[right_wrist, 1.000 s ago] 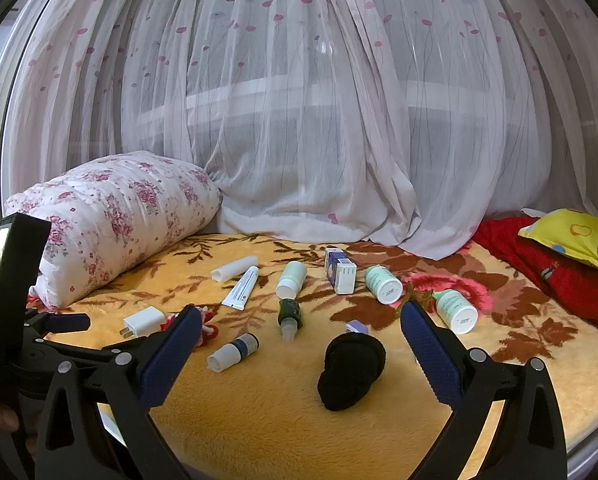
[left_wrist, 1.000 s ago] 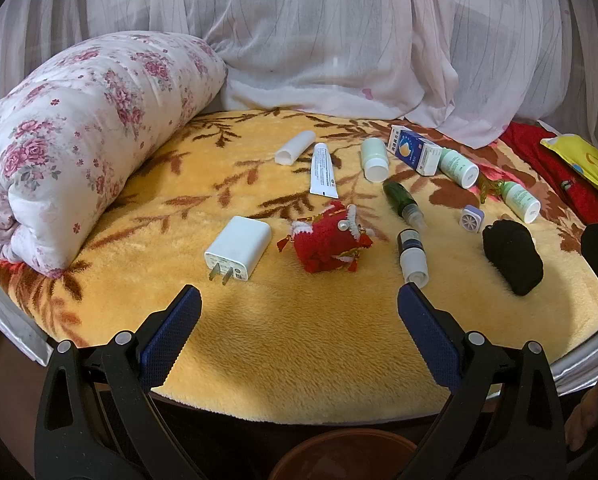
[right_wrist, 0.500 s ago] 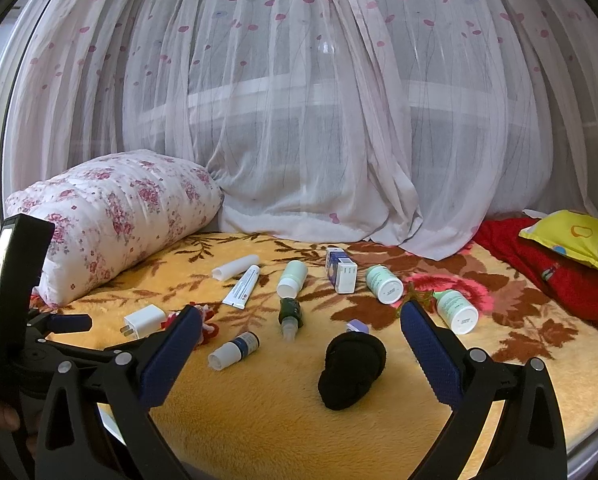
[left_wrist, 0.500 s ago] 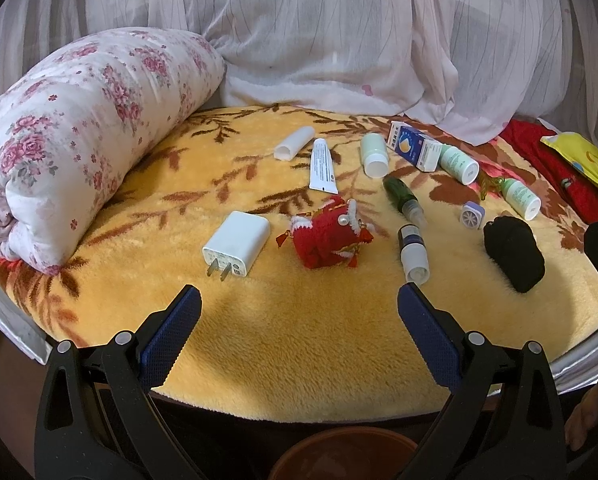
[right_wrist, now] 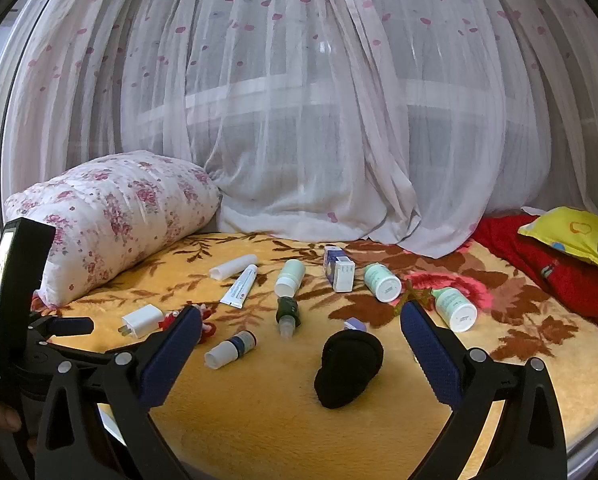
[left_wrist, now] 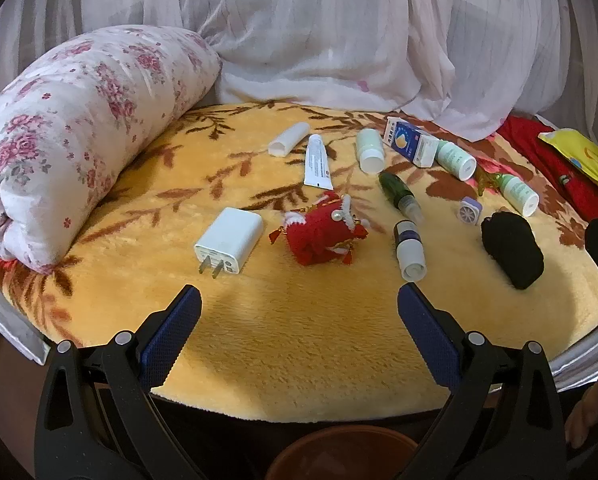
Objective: Collect trash
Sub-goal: 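Grasp the red knitted ornament with the left tool while the right tool grasps the black sock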
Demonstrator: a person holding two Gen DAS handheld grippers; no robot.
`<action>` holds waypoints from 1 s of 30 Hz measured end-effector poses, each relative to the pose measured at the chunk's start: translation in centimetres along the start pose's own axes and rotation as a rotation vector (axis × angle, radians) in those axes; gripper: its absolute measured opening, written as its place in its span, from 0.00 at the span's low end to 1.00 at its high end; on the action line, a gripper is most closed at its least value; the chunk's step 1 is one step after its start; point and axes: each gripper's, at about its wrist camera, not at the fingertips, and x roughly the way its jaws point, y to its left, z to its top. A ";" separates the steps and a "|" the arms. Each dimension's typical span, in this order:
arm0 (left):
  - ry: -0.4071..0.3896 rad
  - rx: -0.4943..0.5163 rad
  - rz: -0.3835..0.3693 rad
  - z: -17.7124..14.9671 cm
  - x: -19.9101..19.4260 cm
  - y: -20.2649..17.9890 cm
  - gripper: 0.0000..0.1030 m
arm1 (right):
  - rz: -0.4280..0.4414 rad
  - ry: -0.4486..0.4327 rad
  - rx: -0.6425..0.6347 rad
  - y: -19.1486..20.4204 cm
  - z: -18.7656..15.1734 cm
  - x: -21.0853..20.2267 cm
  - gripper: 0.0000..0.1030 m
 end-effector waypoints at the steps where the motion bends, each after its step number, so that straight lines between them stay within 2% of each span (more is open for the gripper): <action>1: 0.000 0.002 -0.002 0.0 0.1 -0.1 0.93 | 0.000 0.000 0.003 -0.2 0.0 0.0 0.95; 9: -0.041 -0.019 -0.081 2.2 1.9 0.0 0.93 | -0.022 -0.010 0.003 -1.2 -0.3 0.1 0.95; 12: -0.056 -0.009 -0.070 3.4 3.5 -0.5 0.93 | -0.035 -0.014 -0.005 -1.6 -0.4 0.2 0.95; 17: -0.020 -0.001 -0.079 4.5 6.5 -1.5 0.93 | -0.057 -0.024 -0.024 -2.1 -0.7 0.2 0.95; 20: -0.001 0.029 -0.039 4.8 8.3 -2.3 0.90 | -0.067 -0.030 -0.030 -2.4 -0.7 0.1 0.95; 23: 0.054 0.007 -0.060 4.6 10.0 -1.7 0.51 | -0.068 -0.036 -0.033 -2.6 -0.7 0.1 0.95; 27: 0.041 -0.031 -0.077 4.4 9.8 -0.3 0.28 | -0.063 -0.024 -0.037 -2.6 -0.9 0.3 0.95; 30: 0.021 -0.045 -0.095 4.3 8.7 0.5 0.22 | -0.062 0.011 -0.035 -2.5 -1.0 1.0 0.95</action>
